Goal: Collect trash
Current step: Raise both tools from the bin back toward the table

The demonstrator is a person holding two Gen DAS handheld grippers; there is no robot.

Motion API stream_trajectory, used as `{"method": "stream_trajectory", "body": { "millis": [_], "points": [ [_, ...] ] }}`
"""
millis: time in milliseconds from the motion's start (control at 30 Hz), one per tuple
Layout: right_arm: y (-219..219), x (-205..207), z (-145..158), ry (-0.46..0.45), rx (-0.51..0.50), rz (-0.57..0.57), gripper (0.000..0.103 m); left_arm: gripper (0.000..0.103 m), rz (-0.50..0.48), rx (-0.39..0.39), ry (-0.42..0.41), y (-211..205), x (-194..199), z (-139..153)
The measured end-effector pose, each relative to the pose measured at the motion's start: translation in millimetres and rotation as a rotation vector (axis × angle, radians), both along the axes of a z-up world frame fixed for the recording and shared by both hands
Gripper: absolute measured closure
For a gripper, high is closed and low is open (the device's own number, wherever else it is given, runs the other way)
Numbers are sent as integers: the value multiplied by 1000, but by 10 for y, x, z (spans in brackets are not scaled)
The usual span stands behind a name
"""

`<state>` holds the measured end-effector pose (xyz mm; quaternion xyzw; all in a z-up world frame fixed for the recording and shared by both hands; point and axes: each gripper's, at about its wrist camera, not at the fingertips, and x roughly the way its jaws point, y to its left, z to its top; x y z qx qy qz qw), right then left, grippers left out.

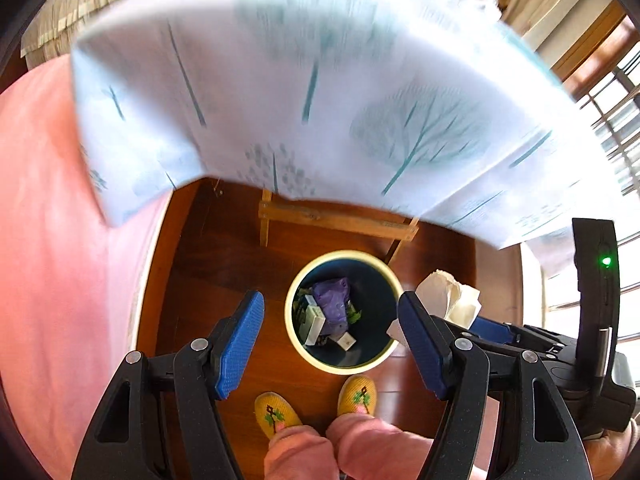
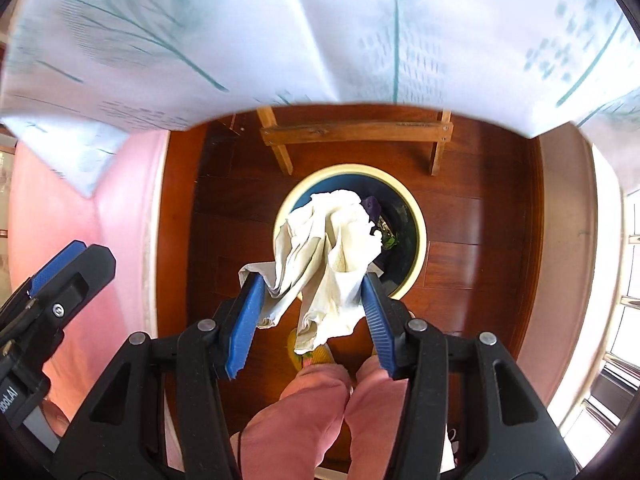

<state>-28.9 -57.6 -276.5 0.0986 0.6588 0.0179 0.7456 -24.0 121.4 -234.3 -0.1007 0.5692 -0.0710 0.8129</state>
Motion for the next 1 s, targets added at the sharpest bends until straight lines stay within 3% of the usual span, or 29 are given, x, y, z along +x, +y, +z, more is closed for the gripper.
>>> {"method": "stream_trajectory", "body": {
  "millis": [433,667,1000],
  "points": [
    [73,-12,1535,-122,44,-41,56,31,-76,-48,-209,135,-101,1621],
    [39,55,2316,-240,60,-86,56,21,-134,-53,-330,100,-38,2419],
    [-201,103,3069,-383,69,-174,56,21,-185,-7,-375,78,119,2954]
  ]
}}
